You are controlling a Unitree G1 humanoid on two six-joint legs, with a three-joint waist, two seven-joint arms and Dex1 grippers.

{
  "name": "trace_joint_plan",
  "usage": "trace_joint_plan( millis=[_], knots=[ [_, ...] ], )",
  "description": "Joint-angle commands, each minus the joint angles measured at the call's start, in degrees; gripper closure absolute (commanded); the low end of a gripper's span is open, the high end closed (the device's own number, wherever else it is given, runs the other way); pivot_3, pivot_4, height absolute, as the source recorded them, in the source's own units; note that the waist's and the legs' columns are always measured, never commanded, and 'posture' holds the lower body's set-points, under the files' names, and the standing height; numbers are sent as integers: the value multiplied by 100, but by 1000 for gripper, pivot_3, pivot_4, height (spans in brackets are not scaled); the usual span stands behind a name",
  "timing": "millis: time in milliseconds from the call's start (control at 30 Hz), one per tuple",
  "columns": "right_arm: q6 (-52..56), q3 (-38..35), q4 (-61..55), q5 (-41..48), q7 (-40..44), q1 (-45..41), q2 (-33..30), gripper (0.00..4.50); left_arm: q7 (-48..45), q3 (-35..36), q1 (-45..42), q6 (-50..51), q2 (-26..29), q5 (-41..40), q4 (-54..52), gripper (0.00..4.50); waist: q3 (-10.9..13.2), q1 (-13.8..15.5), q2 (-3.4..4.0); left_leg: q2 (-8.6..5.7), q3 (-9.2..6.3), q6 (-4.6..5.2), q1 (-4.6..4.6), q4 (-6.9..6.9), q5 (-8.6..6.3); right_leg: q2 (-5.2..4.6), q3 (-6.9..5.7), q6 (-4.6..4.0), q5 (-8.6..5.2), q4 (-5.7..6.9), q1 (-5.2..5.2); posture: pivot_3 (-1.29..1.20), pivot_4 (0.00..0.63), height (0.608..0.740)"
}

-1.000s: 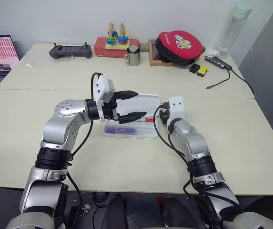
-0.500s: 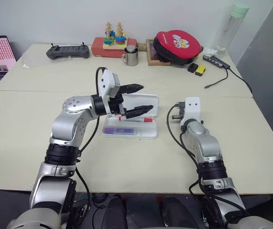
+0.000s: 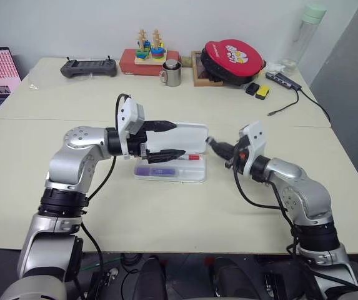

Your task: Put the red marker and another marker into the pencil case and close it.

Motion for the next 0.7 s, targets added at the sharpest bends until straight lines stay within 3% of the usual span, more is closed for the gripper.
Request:
trace_joint_plan(
  millis=[33, 167, 667, 700],
  knots=[
    [67, 651, -218, -44, 582, -34, -294, 4258, -275, -13, -6, -269, 348, 240, 171, 0, 0, -1, 0, 0, 0, 0, 1, 0, 0, 0, 0, 3, -1, 0, 0, 0, 150, 740],
    [50, 958, 19, -230, 428, -170, -113, 4258, -212, 104, 29, -195, 401, 178, 71, 0, 0, 2, 0, 1, 0, 0, 0, 0, 0, 0, 1, 19, -12, 0, -2, 0, 150, 740],
    [-30, 1005, 589, -546, 279, -524, 228, 4258, 161, 315, 323, 113, 411, -3, -441, 0, 0, 10, 0, 2, 0, 0, -3, 1, 0, 0, 0, 18, -11, 0, -3, 0, 150, 740],
    [-17, 998, 587, -537, 284, -520, 230, 3911, 163, 306, 332, 128, 423, -7, -464, 0, 0, 10, 0, 1, 0, 0, -3, 1, 0, 0, -1, 18, -11, 0, -4, 0, 150, 740]
  ],
)
